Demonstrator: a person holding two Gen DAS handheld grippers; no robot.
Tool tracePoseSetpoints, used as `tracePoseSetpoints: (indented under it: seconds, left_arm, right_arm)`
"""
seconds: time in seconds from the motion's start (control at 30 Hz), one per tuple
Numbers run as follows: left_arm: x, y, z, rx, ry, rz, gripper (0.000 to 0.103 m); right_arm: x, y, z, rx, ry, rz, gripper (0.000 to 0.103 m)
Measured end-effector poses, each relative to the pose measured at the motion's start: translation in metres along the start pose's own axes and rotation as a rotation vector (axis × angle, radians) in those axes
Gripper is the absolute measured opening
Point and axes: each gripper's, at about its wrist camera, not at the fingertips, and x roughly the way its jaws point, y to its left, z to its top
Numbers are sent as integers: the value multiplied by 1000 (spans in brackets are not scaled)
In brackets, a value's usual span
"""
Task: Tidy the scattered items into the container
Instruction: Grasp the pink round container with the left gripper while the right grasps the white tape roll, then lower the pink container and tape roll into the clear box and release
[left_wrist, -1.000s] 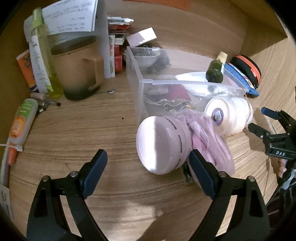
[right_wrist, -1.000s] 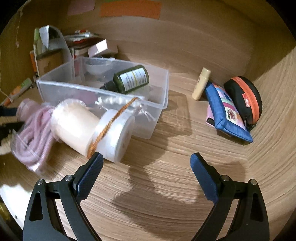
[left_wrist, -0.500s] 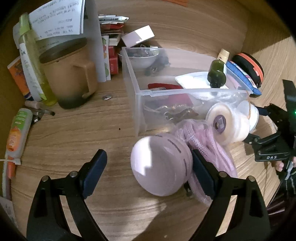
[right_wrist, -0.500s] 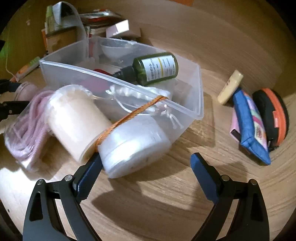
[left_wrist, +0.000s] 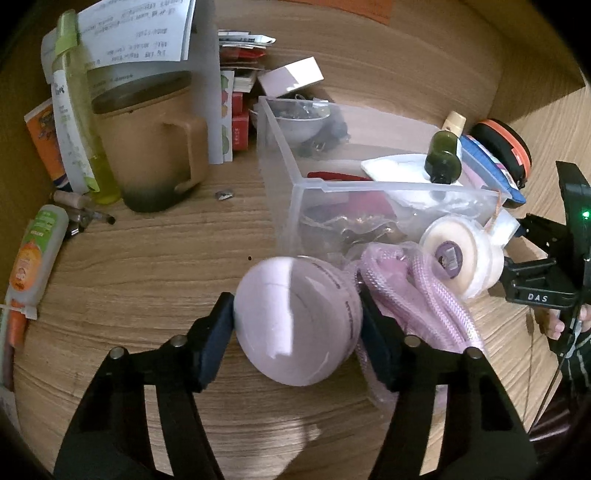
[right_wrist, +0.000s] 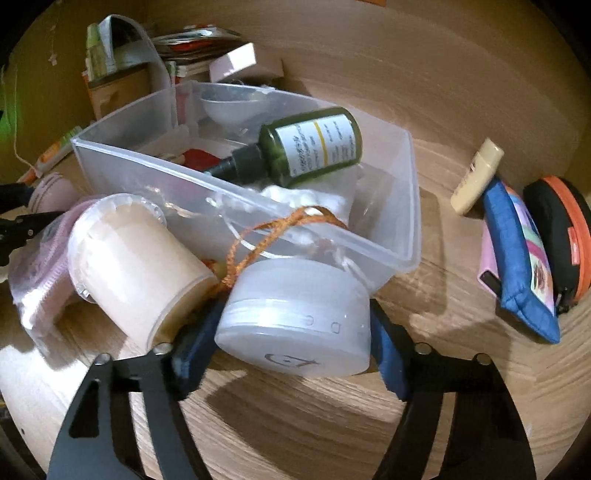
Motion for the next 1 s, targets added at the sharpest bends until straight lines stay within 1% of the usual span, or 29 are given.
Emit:
tracePoseSetpoints:
  seconds: [0.13,0.27,0.4,0.53,0.67,0.8,0.93,1.0]
  left_arm:
    - [1,4,1,-13,3,-14,65]
    - [2,3,1,-13,-1,5,65]
    - [2,4,0,-11,-3,11,65]
    - [-2,5,0,-14,-25,30,65]
    - [-11,8,1,-30,-56,41,65]
    - [-23,6,1,-33,-79,38,65]
    - [-41,-1,6,-10,-130,54,65]
    - [-49,-4,11,-4,-152,45,65]
  right_arm:
    - [-4,-12,-6,67,5,29,64]
    - [-11,-19,-16,122,0,4,64]
    - [-27,-26,-21,161,-31,-8,64]
    - [-46,-31,-19,178,-78,-31,64]
    - [-64,-31,-15,180,-118,-26,64]
    - [-73,-29,-9,168,-139,-25,64]
    - [-81,-23,-2,162,-168,-6,64]
    - [-84,-19,2,152,-184,-2,64]
